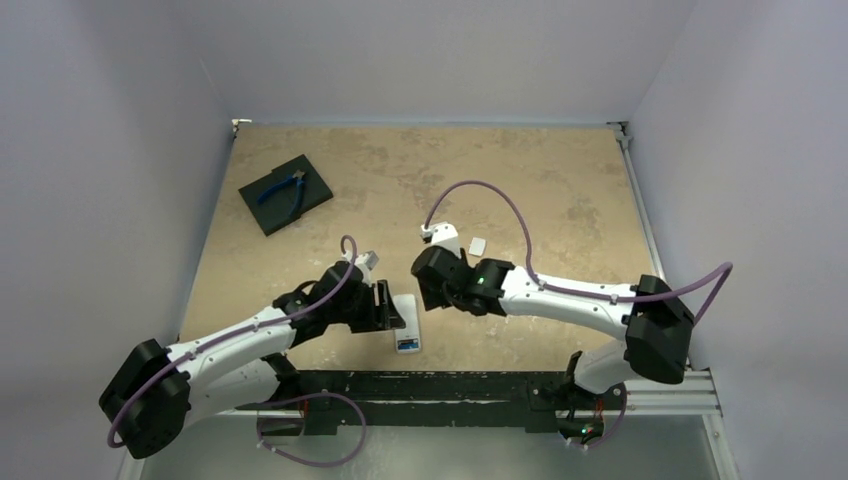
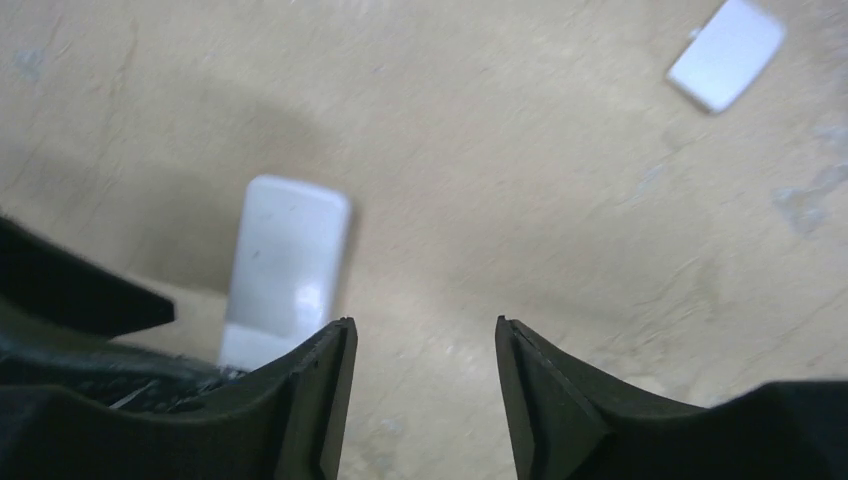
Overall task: Load the batteries into the remote control
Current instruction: Load the battery into the remote control, then pick up the battery cover at the center of the board.
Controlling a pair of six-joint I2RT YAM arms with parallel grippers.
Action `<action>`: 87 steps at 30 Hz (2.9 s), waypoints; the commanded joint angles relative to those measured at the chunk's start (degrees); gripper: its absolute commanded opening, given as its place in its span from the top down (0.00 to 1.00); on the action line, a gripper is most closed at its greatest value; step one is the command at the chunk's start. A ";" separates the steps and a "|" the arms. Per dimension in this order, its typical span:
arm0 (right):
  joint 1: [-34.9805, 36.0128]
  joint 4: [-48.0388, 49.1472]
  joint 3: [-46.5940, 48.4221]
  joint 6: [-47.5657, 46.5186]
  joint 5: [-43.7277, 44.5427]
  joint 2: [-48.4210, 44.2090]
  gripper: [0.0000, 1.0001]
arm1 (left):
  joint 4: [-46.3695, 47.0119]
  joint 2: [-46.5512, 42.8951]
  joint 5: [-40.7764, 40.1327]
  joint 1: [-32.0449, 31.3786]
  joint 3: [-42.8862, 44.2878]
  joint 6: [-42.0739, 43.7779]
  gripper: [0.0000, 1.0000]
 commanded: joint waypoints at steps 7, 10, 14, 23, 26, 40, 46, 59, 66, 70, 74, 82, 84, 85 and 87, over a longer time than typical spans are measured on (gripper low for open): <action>-14.02 5.67 -0.44 -16.95 -1.42 -3.39 0.21 | -4.52 -2.38 -1.66 -0.22 3.28 2.36 0.35; -16.87 6.72 0.19 -19.89 -3.39 -2.80 0.16 | -5.97 -3.17 -2.39 -0.21 3.71 2.68 0.28; -20.74 7.09 1.48 -23.76 -7.39 -1.02 0.11 | -6.97 -3.59 -2.61 -0.12 4.29 3.09 0.25; -27.12 9.15 4.41 -28.54 -16.69 4.16 0.02 | -7.65 -3.69 -2.64 -0.17 4.49 3.65 0.24; -28.75 9.51 5.97 -29.04 -17.09 5.99 0.01 | -7.76 -3.64 -2.52 -0.12 4.50 3.74 0.24; -35.92 10.82 12.33 -28.73 -21.19 14.65 0.01 | -8.89 -5.18 -2.67 -0.08 3.84 3.93 0.24; -37.76 11.55 14.08 -28.06 -23.49 17.77 0.01 | -10.06 -6.67 -3.08 -0.10 3.32 3.70 0.24; -38.90 12.02 14.33 -27.78 -25.95 22.93 0.01 | -10.95 -8.18 -3.13 -0.21 3.04 3.28 0.25; -38.92 12.33 12.85 -27.84 -25.95 23.22 0.01 | -11.03 -8.12 -3.22 -0.15 2.96 3.29 0.25; -38.91 13.05 11.58 -27.56 -25.95 22.72 0.03 | -10.92 -8.13 -3.22 -0.11 2.97 3.34 0.25; -38.89 13.44 10.56 -27.50 -26.88 22.57 0.05 | -10.88 -8.04 -3.22 -0.14 2.90 3.33 0.25; -38.93 14.77 6.98 -27.63 -28.63 20.20 0.09 | -11.02 -8.08 -3.27 -0.16 3.04 3.33 0.25; -38.91 14.57 6.26 -27.55 -28.19 19.69 0.10 | -10.98 -8.12 -3.22 -0.14 3.01 3.23 0.25; -38.89 14.60 5.85 -27.37 -28.16 19.36 0.10 | -11.03 -8.12 -3.22 -0.14 3.04 3.25 0.25; -38.94 14.69 5.06 -27.03 -28.22 18.53 0.11 | -11.19 -8.27 -3.30 -0.13 3.01 3.09 0.26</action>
